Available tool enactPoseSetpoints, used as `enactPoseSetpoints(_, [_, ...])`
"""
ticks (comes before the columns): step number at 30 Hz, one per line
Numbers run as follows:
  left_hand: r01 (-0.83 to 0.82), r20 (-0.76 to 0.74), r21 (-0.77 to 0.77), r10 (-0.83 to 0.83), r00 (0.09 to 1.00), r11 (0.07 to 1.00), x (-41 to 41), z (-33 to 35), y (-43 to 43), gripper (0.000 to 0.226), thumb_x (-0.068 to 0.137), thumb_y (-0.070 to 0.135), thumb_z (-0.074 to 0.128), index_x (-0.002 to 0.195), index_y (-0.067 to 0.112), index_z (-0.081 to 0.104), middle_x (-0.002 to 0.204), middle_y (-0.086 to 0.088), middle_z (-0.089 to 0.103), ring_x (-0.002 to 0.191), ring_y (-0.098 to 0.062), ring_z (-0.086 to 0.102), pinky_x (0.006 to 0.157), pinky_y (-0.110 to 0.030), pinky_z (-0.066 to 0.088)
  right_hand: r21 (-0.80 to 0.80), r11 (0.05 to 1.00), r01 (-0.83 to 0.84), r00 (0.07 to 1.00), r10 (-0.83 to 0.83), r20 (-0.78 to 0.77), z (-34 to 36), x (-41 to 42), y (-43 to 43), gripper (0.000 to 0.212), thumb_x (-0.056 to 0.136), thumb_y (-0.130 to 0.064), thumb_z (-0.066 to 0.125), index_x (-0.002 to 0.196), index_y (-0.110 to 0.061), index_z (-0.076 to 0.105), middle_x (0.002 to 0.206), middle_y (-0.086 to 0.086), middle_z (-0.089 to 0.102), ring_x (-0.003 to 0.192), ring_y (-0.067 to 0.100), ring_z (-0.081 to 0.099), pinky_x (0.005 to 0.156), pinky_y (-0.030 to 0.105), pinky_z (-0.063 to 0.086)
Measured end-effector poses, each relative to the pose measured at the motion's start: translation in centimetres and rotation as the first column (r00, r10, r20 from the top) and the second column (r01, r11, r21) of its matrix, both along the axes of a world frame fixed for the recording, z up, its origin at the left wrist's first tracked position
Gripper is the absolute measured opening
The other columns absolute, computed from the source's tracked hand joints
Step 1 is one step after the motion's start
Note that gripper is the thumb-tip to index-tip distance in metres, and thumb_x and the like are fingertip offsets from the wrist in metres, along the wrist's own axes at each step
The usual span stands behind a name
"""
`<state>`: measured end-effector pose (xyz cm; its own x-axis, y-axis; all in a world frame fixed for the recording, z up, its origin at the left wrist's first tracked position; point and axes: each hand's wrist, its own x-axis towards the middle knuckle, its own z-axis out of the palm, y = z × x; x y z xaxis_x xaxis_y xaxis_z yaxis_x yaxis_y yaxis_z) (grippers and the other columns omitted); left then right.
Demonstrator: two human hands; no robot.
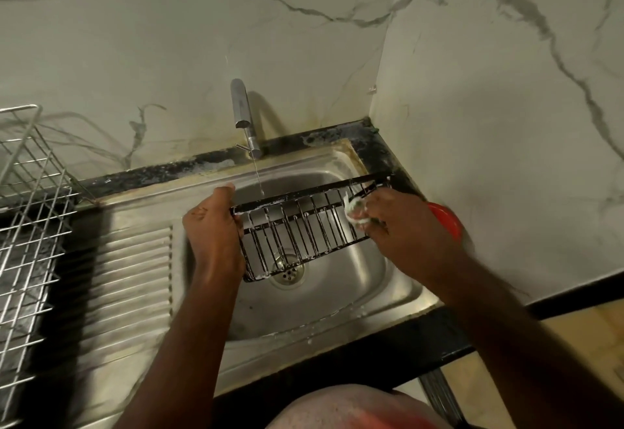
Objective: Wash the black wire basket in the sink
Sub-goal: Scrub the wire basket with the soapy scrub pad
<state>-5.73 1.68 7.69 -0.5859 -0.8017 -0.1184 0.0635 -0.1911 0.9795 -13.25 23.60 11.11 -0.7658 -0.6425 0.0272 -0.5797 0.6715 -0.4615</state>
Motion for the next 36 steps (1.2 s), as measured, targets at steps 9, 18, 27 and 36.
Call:
enactPoseSetpoints(9, [0.008,0.048,-0.077,-0.004,0.999,0.997,-0.2,-1.4,-0.1,0.034,0.097,0.025,0.057,0.084,-0.006,0.062,0.062,-0.01,0.047,0.052,-0.019,0.039,0.047,-0.028,0.037,-0.131,0.99,0.057,0.997,-0.063,-0.047,0.5,-2.0,-0.2,0.022,0.097,-0.014,0.055,0.114,-0.016,0.07,0.108,-0.003,0.065,0.087,-0.001,0.058,0.08,0.011,0.043])
enactPoseSetpoints(18, [-0.043,0.047,-0.039,0.045,0.998,0.998,-0.5,-1.8,-0.7,0.039,0.097,0.023,0.057,0.099,-0.017,0.059,0.077,-0.013,0.055,0.065,-0.024,0.044,0.053,-0.03,0.042,0.051,0.998,-0.029,0.995,0.024,0.092,-2.0,-1.4,2.1,0.018,0.095,-0.016,0.061,0.108,-0.022,0.071,0.096,-0.019,0.06,0.083,-0.01,0.057,0.076,0.003,0.041])
enactPoseSetpoints(27, [-0.046,0.043,0.016,0.046,0.998,0.999,-0.9,-2.5,-1.0,0.029,0.095,0.022,0.059,0.093,-0.006,0.065,0.068,-0.001,0.056,0.058,-0.013,0.046,0.052,-0.027,0.04,-0.287,0.932,0.22,0.975,-0.211,0.063,-2.7,-4.0,1.1,0.015,0.091,-0.013,0.065,0.104,-0.014,0.073,0.098,-0.003,0.069,0.083,-0.004,0.06,0.071,0.003,0.043])
enactPoseSetpoints(36, [-0.01,0.1,-0.029,0.013,0.995,1.0,-0.6,-2.1,-1.2,0.032,0.097,0.022,0.057,0.088,-0.008,0.063,0.064,-0.003,0.055,0.058,-0.019,0.048,0.051,-0.025,0.041,-0.151,0.976,0.157,0.98,-0.135,0.144,-2.0,-3.7,1.9,0.013,0.092,-0.017,0.064,0.103,-0.021,0.072,0.096,-0.008,0.068,0.078,-0.005,0.061,0.063,0.006,0.045])
